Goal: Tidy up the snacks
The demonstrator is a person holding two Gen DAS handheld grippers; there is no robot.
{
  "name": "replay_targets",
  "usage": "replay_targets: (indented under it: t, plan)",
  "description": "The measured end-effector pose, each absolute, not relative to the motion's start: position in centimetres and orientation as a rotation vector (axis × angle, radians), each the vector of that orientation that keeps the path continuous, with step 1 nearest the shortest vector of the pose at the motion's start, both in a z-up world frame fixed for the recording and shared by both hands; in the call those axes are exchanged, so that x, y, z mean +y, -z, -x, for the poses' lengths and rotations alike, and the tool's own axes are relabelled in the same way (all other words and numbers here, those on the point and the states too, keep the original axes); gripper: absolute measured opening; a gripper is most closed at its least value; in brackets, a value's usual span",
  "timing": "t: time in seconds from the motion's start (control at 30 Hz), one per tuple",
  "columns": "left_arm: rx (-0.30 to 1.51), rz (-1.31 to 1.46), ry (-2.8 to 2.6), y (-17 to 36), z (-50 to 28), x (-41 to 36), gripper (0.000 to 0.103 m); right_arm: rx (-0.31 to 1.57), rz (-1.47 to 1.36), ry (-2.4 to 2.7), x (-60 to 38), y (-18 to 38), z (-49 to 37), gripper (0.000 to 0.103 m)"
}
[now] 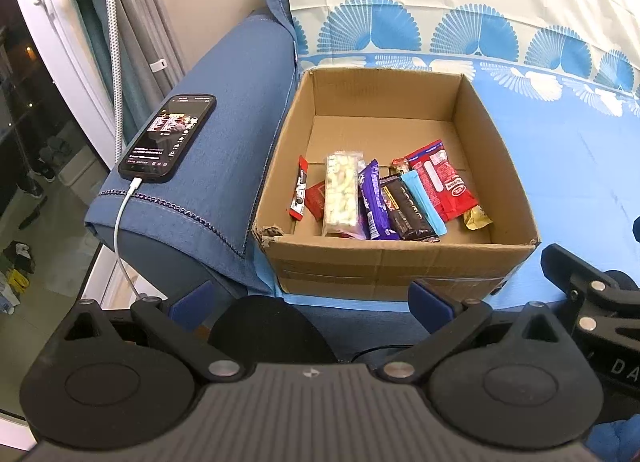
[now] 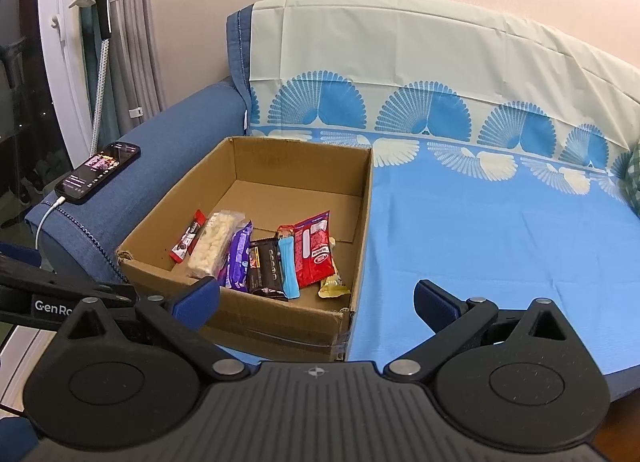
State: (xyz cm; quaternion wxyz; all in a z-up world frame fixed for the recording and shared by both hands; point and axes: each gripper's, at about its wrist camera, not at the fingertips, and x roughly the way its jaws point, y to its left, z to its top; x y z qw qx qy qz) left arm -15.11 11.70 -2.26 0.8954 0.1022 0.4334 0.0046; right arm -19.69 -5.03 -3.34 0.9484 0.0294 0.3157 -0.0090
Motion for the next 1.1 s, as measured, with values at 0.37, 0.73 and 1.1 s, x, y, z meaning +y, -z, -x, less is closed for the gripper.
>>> replay_targets:
  t: [0.37,0.73,1.1]
  plan:
    - [0.901,-0.221,-0.012,2.44,15.05,11.60,0.103,0.649,-0.061,0.018,-5.01,3.51,19.59,0.102]
    - [0.898,-0.225,-0.011,2.55,15.02,11.69,0.103,0.650,-0.065,0.016,-4.95,3.78,19.46,0.102]
    - [0.900,-0.226,-0.012,2.62,14.95,11.67,0.103,0.651,-0.063,0.016,-4.95,3.82,19.45,0.102]
